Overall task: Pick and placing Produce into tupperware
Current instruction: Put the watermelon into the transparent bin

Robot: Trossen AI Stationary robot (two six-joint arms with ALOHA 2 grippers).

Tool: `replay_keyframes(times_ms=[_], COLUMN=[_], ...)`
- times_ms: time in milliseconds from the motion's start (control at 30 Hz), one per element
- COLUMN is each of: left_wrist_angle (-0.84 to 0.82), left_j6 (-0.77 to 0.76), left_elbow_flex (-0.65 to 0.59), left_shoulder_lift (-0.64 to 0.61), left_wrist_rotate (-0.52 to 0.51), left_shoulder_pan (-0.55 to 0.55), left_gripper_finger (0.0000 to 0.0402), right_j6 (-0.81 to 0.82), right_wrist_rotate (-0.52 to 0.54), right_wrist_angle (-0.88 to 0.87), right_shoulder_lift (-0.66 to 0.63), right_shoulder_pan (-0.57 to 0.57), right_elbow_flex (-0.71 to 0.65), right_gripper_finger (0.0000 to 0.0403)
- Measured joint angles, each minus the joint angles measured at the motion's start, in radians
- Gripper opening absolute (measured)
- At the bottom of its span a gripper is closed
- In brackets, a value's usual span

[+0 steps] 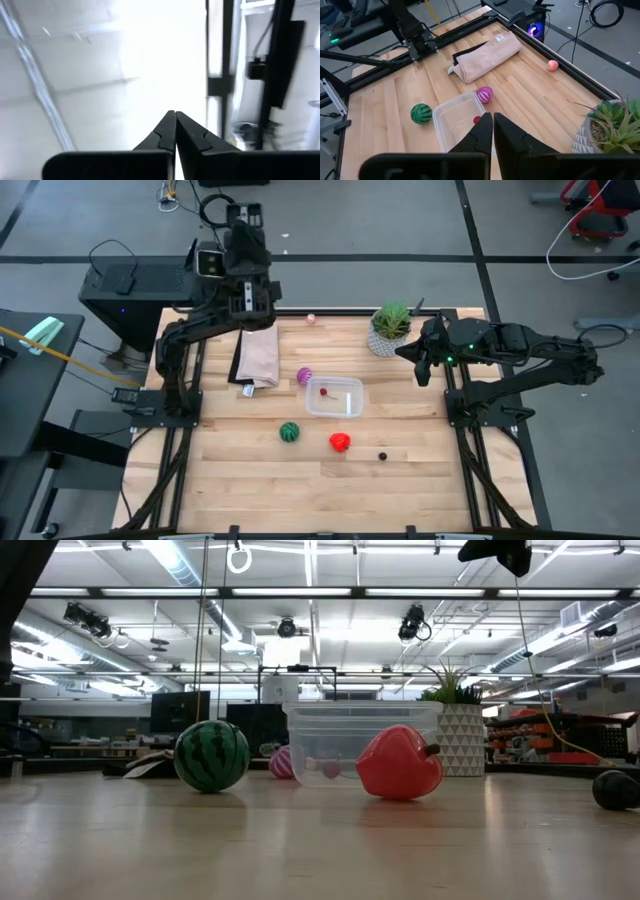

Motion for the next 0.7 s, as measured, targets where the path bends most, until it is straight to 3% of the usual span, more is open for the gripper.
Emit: replay_keyframes(times_ms=[133, 433, 700], left_wrist_angle=[0.197, 0.208, 0.206], left_j6=[0.001, 0.014, 0.048], left_elbow_flex=[-0.099, -0.4, -0.861], left_shoulder_lift=[0.001, -0.055, -0.22], left_wrist_rotate=[-0.063, -0.173, -0.421], left_shoulder_pan=[0.004, 0.025, -0.009], left_gripper_finger=[0.0006, 0.0009, 0.0015], right_j6=[0.02, 0.022, 0.021], right_wrist_rotate=[0.0, 0.0, 0.0], right_wrist_angle=[0.0, -0.005, -0.02], right_shoulder_lift=[0.0, 0.0, 0.0], right_shoulder_pan=[0.0, 0.0, 0.0], right_elbow_flex=[0.0, 0.0, 0.0], right_gripper_finger=[0.0023, 0.0023, 0.0023])
